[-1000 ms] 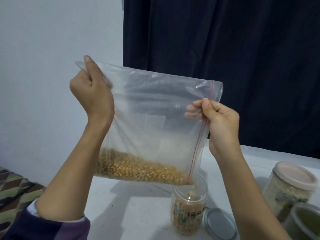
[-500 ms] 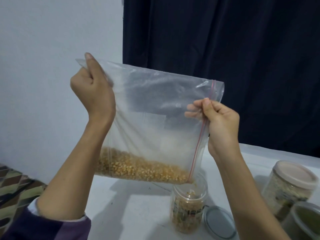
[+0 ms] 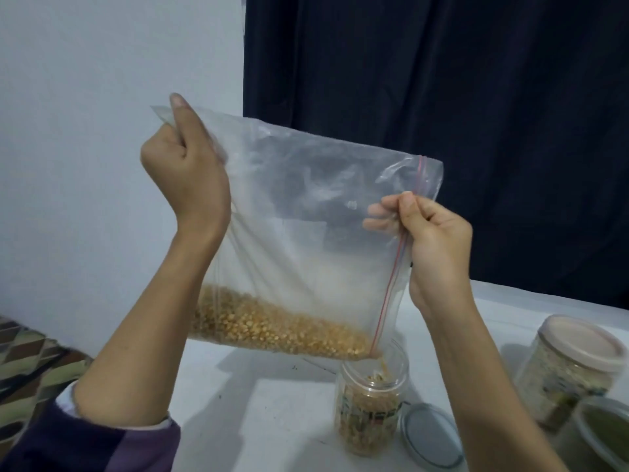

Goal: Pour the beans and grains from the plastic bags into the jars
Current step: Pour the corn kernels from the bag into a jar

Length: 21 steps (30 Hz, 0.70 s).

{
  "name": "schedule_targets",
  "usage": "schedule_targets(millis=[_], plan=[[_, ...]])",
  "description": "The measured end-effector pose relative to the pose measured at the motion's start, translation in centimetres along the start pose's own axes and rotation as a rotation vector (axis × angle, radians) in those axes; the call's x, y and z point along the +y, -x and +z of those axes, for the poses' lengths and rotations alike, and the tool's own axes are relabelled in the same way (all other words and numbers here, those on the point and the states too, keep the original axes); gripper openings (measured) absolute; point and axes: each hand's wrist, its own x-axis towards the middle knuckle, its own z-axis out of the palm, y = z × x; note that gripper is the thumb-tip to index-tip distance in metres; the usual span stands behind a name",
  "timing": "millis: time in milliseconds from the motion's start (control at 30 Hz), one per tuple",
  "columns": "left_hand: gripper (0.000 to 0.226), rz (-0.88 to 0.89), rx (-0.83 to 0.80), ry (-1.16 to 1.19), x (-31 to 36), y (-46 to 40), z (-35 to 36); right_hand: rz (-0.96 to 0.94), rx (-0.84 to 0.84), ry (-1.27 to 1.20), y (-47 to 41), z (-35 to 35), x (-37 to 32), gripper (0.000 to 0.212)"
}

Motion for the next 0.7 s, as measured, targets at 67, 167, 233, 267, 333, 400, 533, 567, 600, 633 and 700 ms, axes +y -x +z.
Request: schedule_targets(millis=[67,167,233,267,333,400,533,567,600,633,700], plan=[[0.054,-0.003,0.001,-0.009,0.07,0.11,0.03,0.004,-0.042,0.014,0.18,0.19,0.04,0.024],[0.055,-0.001,-0.009,0.003,0.09,0.08,0.0,0.007,0.007,-0.024,-0.18,-0.22,-0.06,0.024],[0.055,-0.001,-0.01,0.007,-0.01,-0.02,-0.02,0.004,-0.006,-0.017,-0.17,-0.13,0.03,0.025],[0.054,-0.003,-0.009,0.003,-0.04,-0.01,-0.06,0.007,-0.033,-0.003,-0.04,-0.02,0.06,0.025],[0.055,-0.004,-0.01,0.006,0.01,0.1,-0.03,0.009,-0.045,0.008,-0.06,-0.01,0.06,0.025],[0.056,-0.002,-0.018,0.02,0.04,0.2,0.04,0.005,-0.005,-0.009,-0.29,-0.3,0.01,0.025],[0.054,0.001,-0.015,-0.005,-0.15,0.14,0.05,0.004,-0.043,0.011,0.01,0.05,0.21,0.025],[0.054,-0.003,-0.016,-0.007,-0.21,0.13,0.04,0.008,-0.04,0.011,-0.05,0.02,0.17,0.025],[0.055,-0.008,-0.017,-0.002,-0.17,0.16,0.04,0.012,-0.02,0.0,-0.2,-0.1,0.08,0.024],[0.055,-0.01,-0.018,0.008,-0.1,0.17,0.02,0.014,0.004,-0.013,-0.31,-0.25,0.03,0.024],[0.055,-0.001,-0.011,0.009,-0.05,0.1,0.05,0.008,0.006,-0.016,-0.29,-0.22,0.09,0.025]])
